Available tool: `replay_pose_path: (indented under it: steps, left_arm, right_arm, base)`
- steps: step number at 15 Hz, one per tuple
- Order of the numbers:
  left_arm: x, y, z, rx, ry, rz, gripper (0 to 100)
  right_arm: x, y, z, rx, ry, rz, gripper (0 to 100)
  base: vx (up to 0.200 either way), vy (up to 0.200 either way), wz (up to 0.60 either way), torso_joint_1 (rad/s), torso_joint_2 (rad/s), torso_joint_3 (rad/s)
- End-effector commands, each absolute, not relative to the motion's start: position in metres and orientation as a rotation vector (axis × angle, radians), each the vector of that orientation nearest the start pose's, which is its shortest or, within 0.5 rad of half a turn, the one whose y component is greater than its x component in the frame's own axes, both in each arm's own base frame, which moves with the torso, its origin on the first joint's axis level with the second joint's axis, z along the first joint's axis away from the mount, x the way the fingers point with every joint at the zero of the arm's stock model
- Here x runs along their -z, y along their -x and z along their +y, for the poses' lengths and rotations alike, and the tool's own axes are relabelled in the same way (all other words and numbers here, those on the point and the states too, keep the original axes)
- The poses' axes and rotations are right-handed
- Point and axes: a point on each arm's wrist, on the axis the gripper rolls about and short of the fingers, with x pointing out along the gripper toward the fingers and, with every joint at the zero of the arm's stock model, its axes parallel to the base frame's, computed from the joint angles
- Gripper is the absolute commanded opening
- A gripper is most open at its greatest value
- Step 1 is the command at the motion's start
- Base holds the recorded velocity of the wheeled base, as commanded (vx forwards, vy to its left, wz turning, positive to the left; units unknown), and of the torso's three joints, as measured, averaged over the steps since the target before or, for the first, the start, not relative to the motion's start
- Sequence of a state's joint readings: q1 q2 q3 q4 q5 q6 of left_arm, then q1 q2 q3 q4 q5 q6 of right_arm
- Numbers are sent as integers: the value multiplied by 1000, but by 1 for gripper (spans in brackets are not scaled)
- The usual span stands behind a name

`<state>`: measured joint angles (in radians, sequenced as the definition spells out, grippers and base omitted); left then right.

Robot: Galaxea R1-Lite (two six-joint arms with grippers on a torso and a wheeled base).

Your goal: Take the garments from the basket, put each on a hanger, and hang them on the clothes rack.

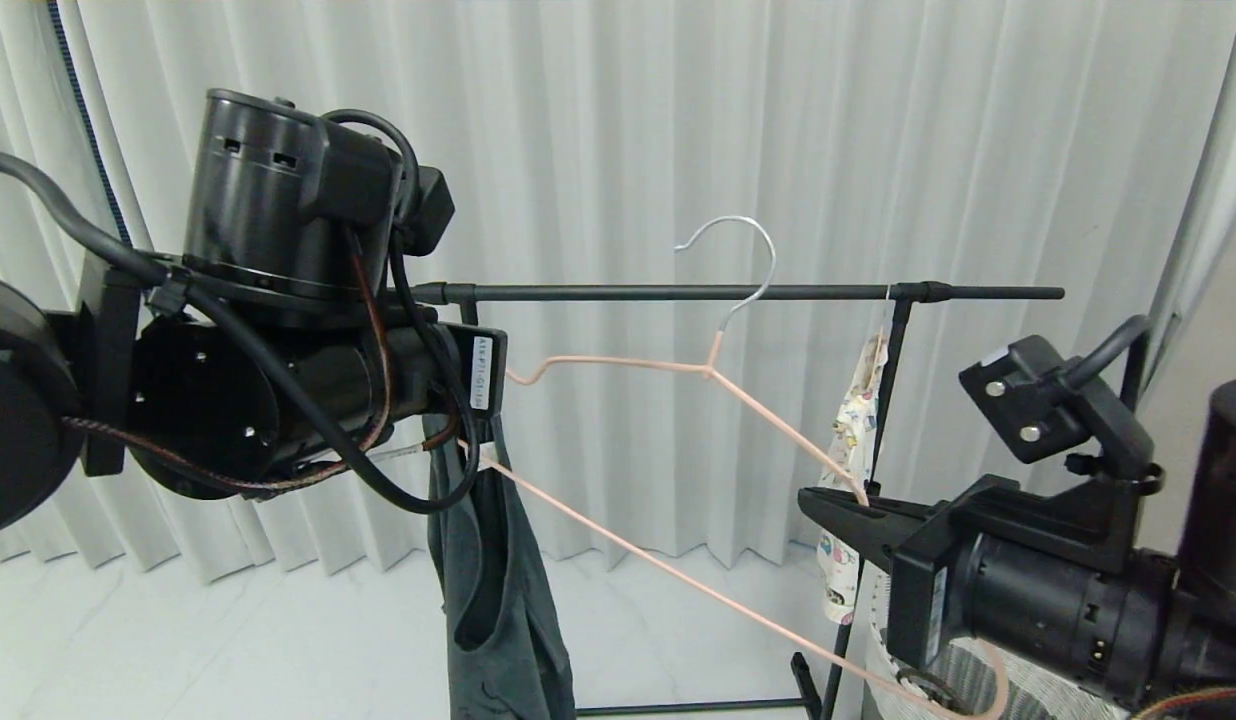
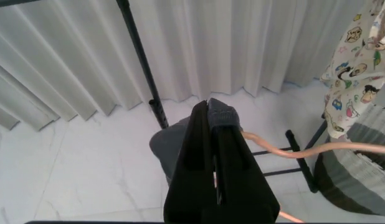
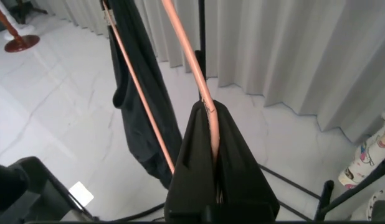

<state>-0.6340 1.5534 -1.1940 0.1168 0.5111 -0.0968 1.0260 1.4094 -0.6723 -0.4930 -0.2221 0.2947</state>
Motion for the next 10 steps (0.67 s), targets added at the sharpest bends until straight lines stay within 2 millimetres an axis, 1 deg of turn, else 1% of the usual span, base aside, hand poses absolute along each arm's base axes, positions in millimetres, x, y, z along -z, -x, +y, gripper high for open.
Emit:
replay_pose_path:
  steps: [1, 2, 4, 5, 7, 10]
  left_arm:
    - [-264, -226, -153, 99, -153, 402, 0]
    - [-265, -226, -152, 88, -152, 401, 0]
    - [-262, -231, -151, -16, -182, 394, 0]
    - [-257, -237, -150, -96, -203, 395, 0]
    - [-255, -238, -151, -103, -210, 400, 0]
    - [-254, -238, -153, -96, -213, 403, 0]
  right_arm:
    - [-192, -133, 210, -727, -83, 368, 0]
    - [-188, -135, 213, -703, -68, 378, 0]
    - [-187, -134, 210, -677, -56, 385, 0]
    - [-190, -131, 203, -648, -40, 397, 0]
    - [-193, -132, 195, -610, -39, 393, 0]
    - [-201, -134, 196, -591, -58, 363, 0]
  base:
    - [0, 0, 0, 0, 0, 0]
    - [0, 0, 0, 0, 0, 0]
    - [0, 0, 0, 0, 0, 0]
    - [0, 0, 0, 0, 0, 0]
    - [0, 0, 0, 0, 0, 0]
    - [0, 0, 0, 0, 0, 0]
